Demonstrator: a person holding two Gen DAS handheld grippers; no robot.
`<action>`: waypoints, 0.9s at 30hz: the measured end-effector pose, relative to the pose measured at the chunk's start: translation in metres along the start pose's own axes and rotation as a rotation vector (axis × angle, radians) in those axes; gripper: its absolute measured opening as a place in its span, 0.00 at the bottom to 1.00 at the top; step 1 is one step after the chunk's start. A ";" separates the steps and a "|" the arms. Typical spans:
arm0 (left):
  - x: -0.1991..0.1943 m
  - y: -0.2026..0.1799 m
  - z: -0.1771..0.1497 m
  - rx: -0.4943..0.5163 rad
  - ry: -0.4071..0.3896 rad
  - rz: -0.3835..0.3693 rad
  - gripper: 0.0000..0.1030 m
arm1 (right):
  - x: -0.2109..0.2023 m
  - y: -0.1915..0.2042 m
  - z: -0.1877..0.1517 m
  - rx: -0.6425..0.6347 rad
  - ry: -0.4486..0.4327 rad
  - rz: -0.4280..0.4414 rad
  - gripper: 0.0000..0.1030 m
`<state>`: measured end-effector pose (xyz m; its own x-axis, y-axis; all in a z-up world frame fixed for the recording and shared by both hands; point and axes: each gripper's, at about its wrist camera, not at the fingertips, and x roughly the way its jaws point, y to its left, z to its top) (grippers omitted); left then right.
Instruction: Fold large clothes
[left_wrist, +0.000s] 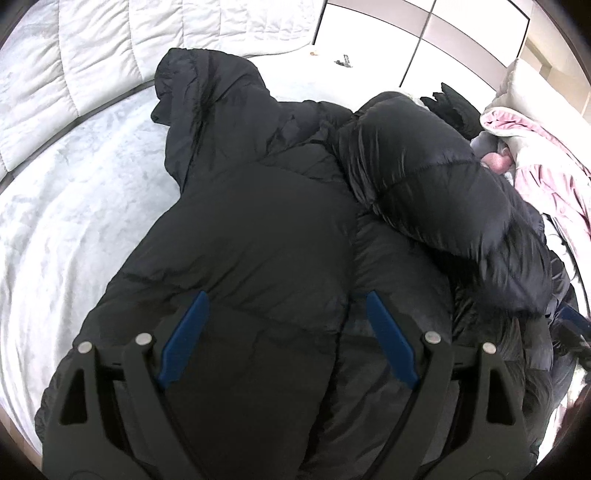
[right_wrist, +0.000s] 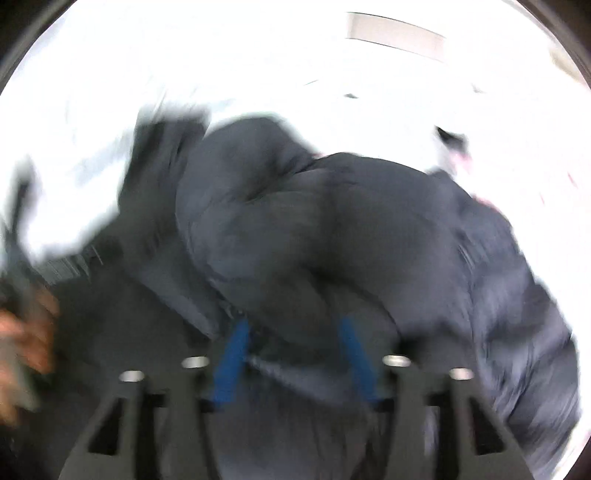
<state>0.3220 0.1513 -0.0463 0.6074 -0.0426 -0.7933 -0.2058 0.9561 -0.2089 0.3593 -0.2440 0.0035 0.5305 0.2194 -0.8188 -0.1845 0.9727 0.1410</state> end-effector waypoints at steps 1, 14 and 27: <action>0.001 0.000 0.000 -0.002 0.002 -0.002 0.85 | -0.017 -0.042 -0.012 0.144 -0.010 -0.009 0.77; 0.005 -0.022 -0.012 0.045 0.026 -0.015 0.85 | -0.081 -0.234 -0.245 0.879 0.035 -0.131 0.77; 0.007 -0.012 -0.014 0.027 0.042 -0.021 0.85 | -0.107 -0.244 -0.226 0.769 -0.155 -0.271 0.03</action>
<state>0.3179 0.1353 -0.0573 0.5782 -0.0743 -0.8125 -0.1720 0.9624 -0.2104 0.1605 -0.5218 -0.0689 0.5934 -0.0763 -0.8013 0.5530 0.7619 0.3370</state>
